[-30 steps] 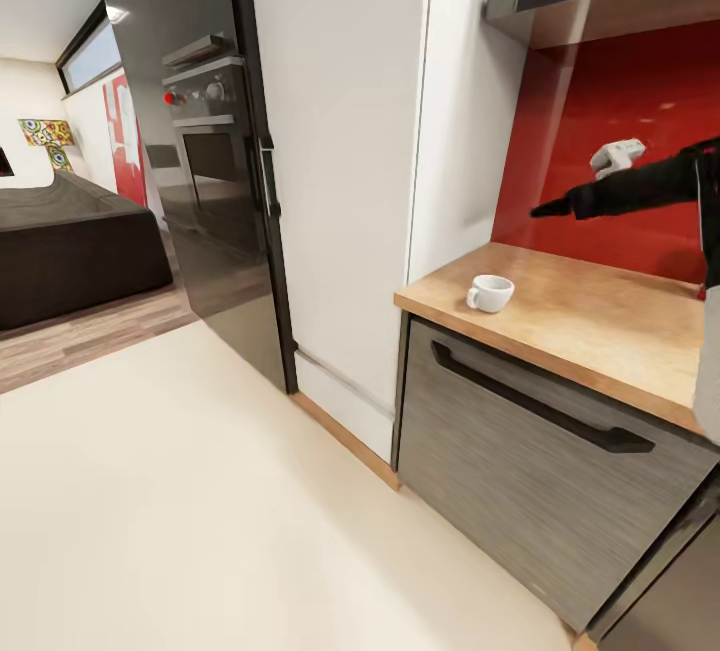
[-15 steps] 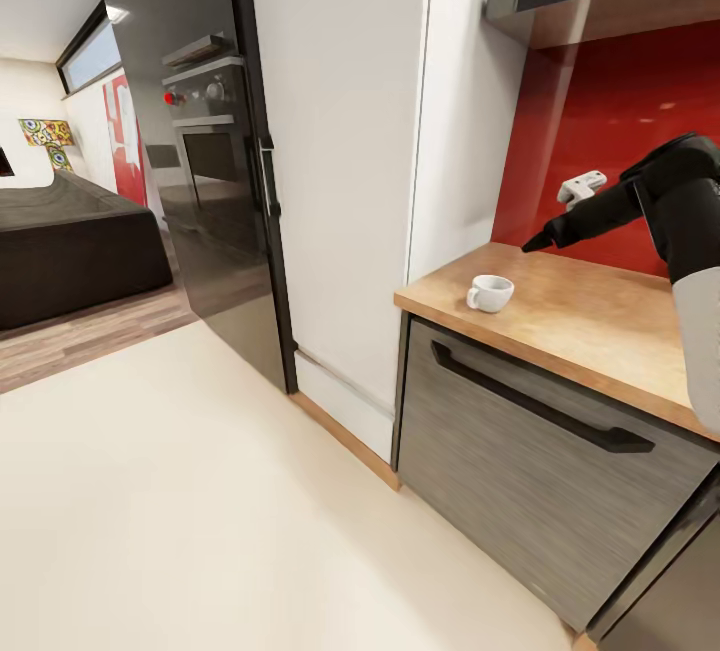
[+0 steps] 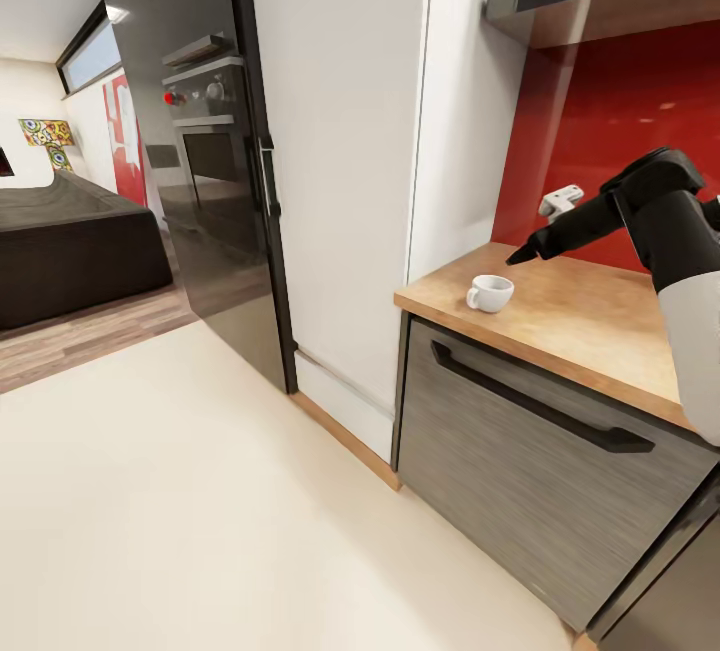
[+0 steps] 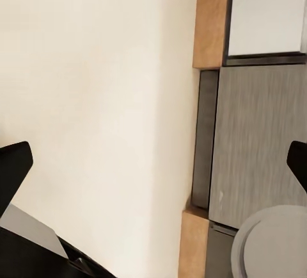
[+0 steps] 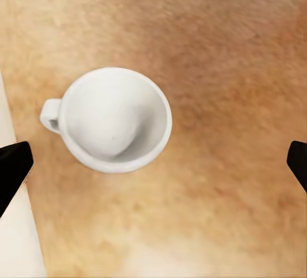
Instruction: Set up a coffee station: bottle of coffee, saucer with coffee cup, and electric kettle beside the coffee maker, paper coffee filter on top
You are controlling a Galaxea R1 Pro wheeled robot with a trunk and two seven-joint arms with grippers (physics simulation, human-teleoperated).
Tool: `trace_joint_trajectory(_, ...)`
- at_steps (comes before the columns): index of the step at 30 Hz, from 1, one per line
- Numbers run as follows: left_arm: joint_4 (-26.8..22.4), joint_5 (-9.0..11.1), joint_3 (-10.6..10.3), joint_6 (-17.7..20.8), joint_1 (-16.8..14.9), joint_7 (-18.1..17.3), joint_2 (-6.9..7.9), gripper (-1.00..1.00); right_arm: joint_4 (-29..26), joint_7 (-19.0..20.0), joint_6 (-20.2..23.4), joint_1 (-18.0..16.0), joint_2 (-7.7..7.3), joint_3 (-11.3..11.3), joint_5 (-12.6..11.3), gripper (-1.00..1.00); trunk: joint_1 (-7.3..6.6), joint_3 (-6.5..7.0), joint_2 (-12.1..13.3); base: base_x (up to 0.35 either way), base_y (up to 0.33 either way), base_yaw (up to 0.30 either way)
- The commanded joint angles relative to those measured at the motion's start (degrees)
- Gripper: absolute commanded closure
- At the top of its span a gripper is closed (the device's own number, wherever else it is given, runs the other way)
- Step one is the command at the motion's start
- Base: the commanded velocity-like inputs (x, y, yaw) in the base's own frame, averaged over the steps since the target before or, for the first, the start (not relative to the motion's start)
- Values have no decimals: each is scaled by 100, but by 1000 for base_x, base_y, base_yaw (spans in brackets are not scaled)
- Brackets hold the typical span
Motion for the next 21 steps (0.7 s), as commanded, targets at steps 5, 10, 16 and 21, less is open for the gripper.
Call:
trace_joint_trajectory(5, -12, 16, -18, -13, 3, -4, 1, -100, -7, 101, 32, -5, -3, 13, 56, -100, 0, -5, -2, 0, 0, 0)
trace_joint_trajectory(10, -12, 16, -18, -13, 3, -4, 1, -100, -7, 101, 32, -5, -3, 13, 56, -100, 0, -5, -2, 0, 0, 0)
trace_joint_trajectory(16, -12, 16, -12, -21, 9, -4, 13, -100, 163, 229, 29, -61, 2, -181, -109, -100, 0, -5, -2, 0, 0, 0)
trace_joint_trajectory(21, -12, 16, -11, -21, 9, -4, 15, -100, 281, 298, 29, -73, 3, -217, -245, -100, 0, -5, -2, 0, 0, 0)
